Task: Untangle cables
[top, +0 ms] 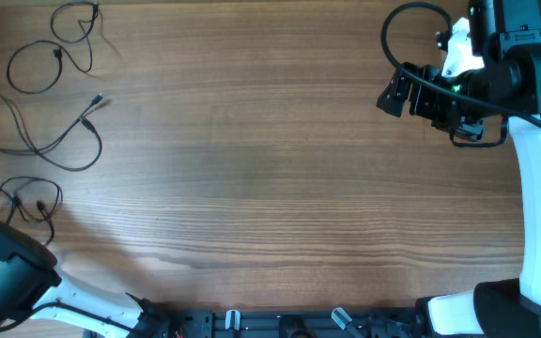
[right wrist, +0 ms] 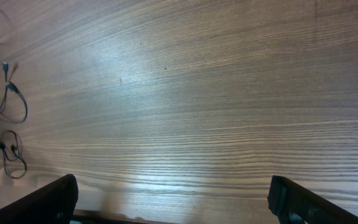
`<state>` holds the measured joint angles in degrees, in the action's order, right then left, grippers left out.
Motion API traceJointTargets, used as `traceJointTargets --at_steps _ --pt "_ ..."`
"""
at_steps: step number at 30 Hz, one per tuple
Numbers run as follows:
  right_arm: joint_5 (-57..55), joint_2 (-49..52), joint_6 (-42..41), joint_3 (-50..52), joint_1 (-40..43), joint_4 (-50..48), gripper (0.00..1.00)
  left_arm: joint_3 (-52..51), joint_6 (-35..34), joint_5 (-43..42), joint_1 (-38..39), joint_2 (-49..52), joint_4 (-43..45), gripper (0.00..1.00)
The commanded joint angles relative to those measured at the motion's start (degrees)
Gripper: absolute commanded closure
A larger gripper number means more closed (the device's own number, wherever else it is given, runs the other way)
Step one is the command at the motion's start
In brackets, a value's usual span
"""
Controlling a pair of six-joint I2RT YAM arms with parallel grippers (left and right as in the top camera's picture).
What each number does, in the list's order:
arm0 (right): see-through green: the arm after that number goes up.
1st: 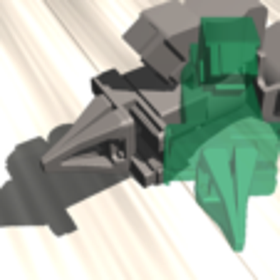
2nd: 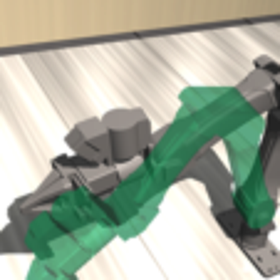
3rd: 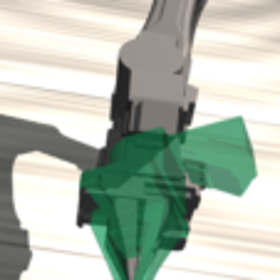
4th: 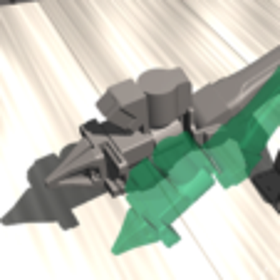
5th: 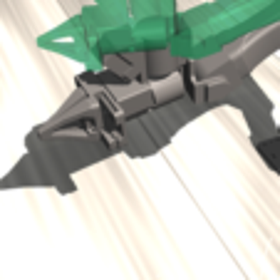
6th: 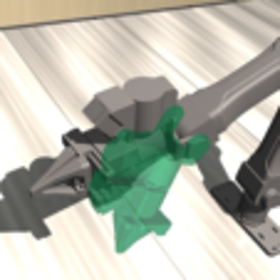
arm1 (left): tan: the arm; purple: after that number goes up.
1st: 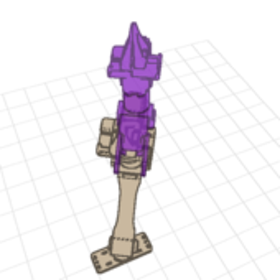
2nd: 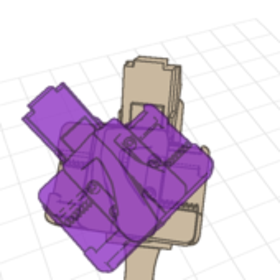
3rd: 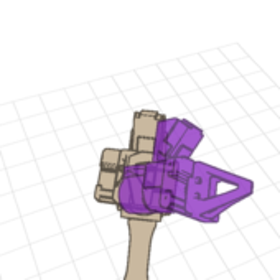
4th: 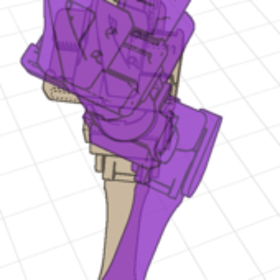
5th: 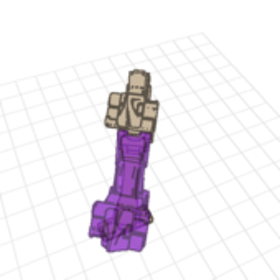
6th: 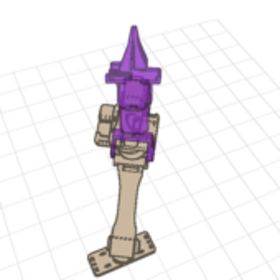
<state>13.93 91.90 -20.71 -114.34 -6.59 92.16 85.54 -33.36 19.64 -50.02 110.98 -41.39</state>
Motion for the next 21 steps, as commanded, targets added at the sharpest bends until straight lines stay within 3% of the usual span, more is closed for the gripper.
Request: traceJointTargets --at_steps 1,6,7,9,14,18,21 --pt "-0.09 0.59 -0.35 0.48 -0.35 -0.2 0.0 0.79 0.15 0.2 -0.33 0.35 0.85 0.23" --pt "-0.09 0.59 -0.35 0.48 -0.35 -0.17 0.0 1.18 0.13 -3.82 0.57 -2.32 1.18 0.23" --pt "-0.09 0.59 -0.33 0.48 -0.37 -0.26 0.0 1.9 -0.13 -11.23 1.99 -8.33 1.31 0.11" --pt "-0.09 0.59 -0.31 0.48 -0.37 -0.35 0.0 1.9 -0.13 -28.28 2.69 -12.9 1.92 0.03" --pt "-0.09 0.59 -0.26 0.48 -0.37 0.0 0.0 1.9 0.0 -63.6 7.04 -17.57 -4.35 0.0" --pt "-0.07 0.57 -0.24 3.23 -0.37 0.0 0.0 0.52 8.04 -64.06 18.73 -17.44 -18.49 0.0" --pt "0.17 0.35 -0.63 7.32 -0.59 0.0 0.01 0.28 14.8 -53.22 29.0 -17.46 -24.2 0.0"
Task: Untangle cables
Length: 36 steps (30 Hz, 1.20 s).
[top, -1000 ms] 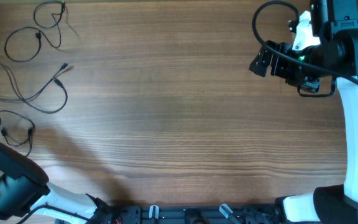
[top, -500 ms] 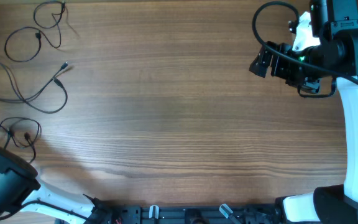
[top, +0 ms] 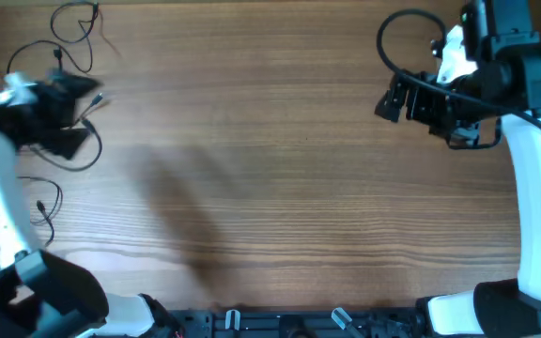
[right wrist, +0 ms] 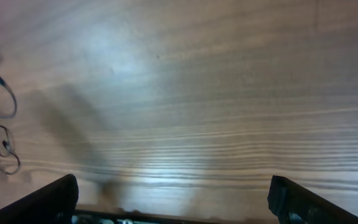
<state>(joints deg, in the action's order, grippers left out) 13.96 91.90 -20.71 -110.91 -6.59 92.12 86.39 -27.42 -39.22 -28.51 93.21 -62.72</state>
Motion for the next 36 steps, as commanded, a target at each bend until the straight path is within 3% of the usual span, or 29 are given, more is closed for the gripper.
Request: traceJointTargets --at_steps 1,5,11,16,24,31,36 --pt "0.15 -0.02 -1.01 4.52 -0.57 0.04 0.01 -0.57 8.81 10.6 11.28 0.31 -4.81 0.0" --pt "0.09 -4.37 -0.24 4.66 -0.57 0.04 0.01 -0.57 9.03 11.87 19.69 -0.7 -8.13 0.0" --pt "-3.8 -17.81 -0.09 5.6 -0.63 0.04 0.0 -0.57 9.05 12.37 24.94 -8.92 -13.11 0.0" --pt "-3.78 -29.4 -0.52 10.29 -0.63 0.02 0.0 -0.57 9.01 14.45 27.17 -20.68 -17.4 0.0" --pt "-3.56 -45.11 -3.91 26.67 -0.61 -1.53 0.0 -2.67 6.84 14.45 29.42 -46.8 -24.92 0.0" --pt "-3.8 -47.34 -5.03 30.38 -0.61 -3.67 0.0 -2.82 6.86 14.47 29.42 -64.39 -26.4 0.0" --pt "-3.8 -47.23 -5.01 30.38 -0.61 -3.78 0.0 -2.82 6.86 14.45 29.42 -68.0 -28.3 0.0"
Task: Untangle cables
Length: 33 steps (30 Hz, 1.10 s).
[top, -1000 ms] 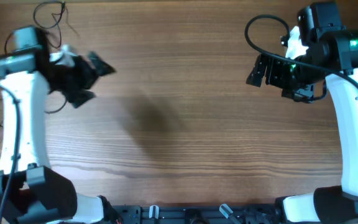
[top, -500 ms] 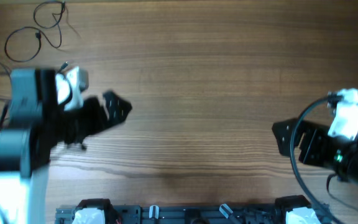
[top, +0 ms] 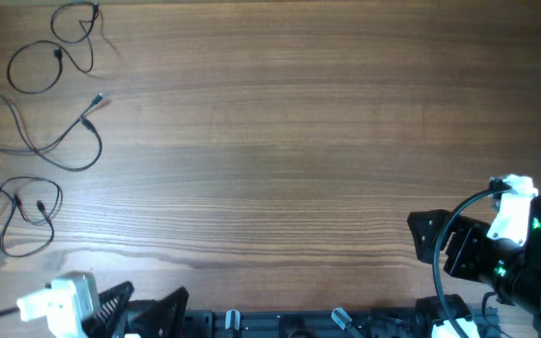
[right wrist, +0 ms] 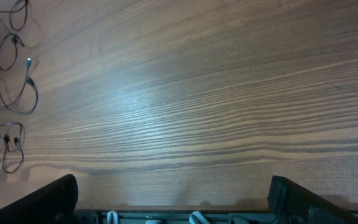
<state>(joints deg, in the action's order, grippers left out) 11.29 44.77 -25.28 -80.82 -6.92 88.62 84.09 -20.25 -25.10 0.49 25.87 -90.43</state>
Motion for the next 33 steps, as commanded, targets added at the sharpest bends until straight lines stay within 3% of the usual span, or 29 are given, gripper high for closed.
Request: traceJointTargets --at_steps 1,21,28,33 --pt "-1.14 -0.11 -0.44 0.28 -0.28 -0.28 0.0 -0.52 -0.28 0.35 0.42 -0.63 -0.57 0.0" --pt "-1.29 -0.11 -2.05 0.28 -0.28 -0.31 0.0 -0.52 -0.31 0.35 0.42 -0.63 -0.59 0.0" --pt "-11.82 -0.31 -1.57 0.83 -0.28 -0.46 0.0 -0.52 -0.31 0.35 0.42 -0.63 -0.59 0.0" --pt "-10.03 -5.33 8.39 8.68 -0.17 -11.54 0.0 -0.52 -0.31 0.35 0.42 -0.63 -0.59 0.0"
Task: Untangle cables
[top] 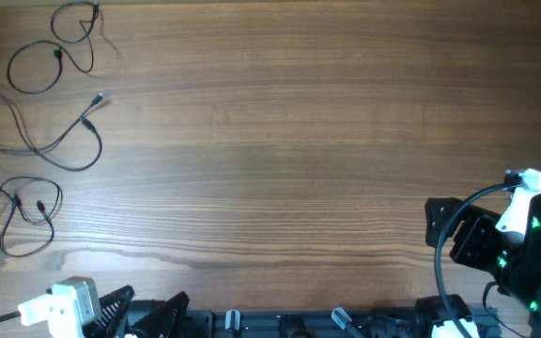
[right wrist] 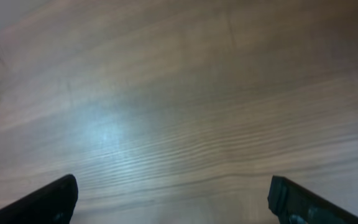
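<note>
Three thin black cables lie apart on the left of the table: a looped one (top: 59,42) at the far corner, a long curved one (top: 50,131) below it, and a small coil (top: 22,211) nearer the front. My right gripper (top: 437,222) hovers over bare wood at the front right, open and holding nothing (right wrist: 173,199). In the blurred right wrist view only a bit of cable shows at the left edge. My left gripper (top: 146,310) lies at the front edge, its two dark fingers apart, well short of the coil.
The wooden table (top: 270,169) spans the whole view. A black rail with clips (top: 280,321) runs along the front edge between the two arm bases. The right arm's own black lead (top: 458,221) arcs above its wrist.
My right gripper has shifted a little to the right at the front right, and its camera now looks across the table, blurred. The left arm and the three cables are as before.
First my right gripper was high at the far right and my left arm at the front left corner. Then the left arm was over the long curved cable. Later both arms were back at the front edge. The cables lie in the same places throughout.
</note>
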`<state>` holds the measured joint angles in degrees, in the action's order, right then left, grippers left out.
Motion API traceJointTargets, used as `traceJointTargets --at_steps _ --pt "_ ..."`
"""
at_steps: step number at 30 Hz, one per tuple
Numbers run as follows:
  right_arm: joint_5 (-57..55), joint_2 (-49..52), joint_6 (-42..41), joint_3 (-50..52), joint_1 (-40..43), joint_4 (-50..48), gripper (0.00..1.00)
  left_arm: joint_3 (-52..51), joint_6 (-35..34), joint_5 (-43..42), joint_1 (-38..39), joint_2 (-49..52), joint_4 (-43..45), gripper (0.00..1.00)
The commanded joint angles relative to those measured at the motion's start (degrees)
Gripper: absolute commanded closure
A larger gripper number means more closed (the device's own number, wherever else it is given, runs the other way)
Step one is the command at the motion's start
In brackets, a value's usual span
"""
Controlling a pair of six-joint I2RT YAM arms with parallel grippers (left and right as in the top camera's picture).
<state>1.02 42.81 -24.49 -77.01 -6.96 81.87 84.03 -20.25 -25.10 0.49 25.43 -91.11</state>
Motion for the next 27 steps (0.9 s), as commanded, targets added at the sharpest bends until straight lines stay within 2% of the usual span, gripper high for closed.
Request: traceJointTargets --at_steps 1,5,8,11,18,22,25,27 --pt "1.9 -4.9 10.86 7.76 0.0 -7.98 0.0 -0.46 -0.31 0.35 0.42 -0.2 0.09 0.0" --pt "11.82 -13.49 24.22 22.01 2.25 -23.02 0.0 -0.46 -0.31 0.35 0.42 -0.2 0.09 0.0" --pt "17.9 -21.07 28.98 34.58 3.08 -37.2 0.0 -0.46 -0.31 0.35 0.42 -0.2 0.09 0.0" --pt "18.21 -28.22 28.85 44.06 3.08 -47.3 0.0 -0.46 -0.28 0.35 0.42 -0.2 0.09 0.0" --pt "18.14 -38.99 28.83 58.49 3.1 -65.79 0.0 -0.46 -0.31 0.35 0.42 -0.2 0.09 0.0" --pt "17.44 -41.7 28.28 65.11 3.1 -75.67 0.0 -0.46 -0.31 0.35 0.42 -0.2 0.09 0.0" --pt "11.39 -42.6 22.6 70.14 3.19 -81.83 0.0 -0.46 -0.28 0.35 0.42 -0.2 0.09 0.0" --pt "10.58 -42.6 22.14 72.28 3.32 -84.63 0.0 -0.46 -0.31 0.35 0.42 -0.2 0.09 0.0"
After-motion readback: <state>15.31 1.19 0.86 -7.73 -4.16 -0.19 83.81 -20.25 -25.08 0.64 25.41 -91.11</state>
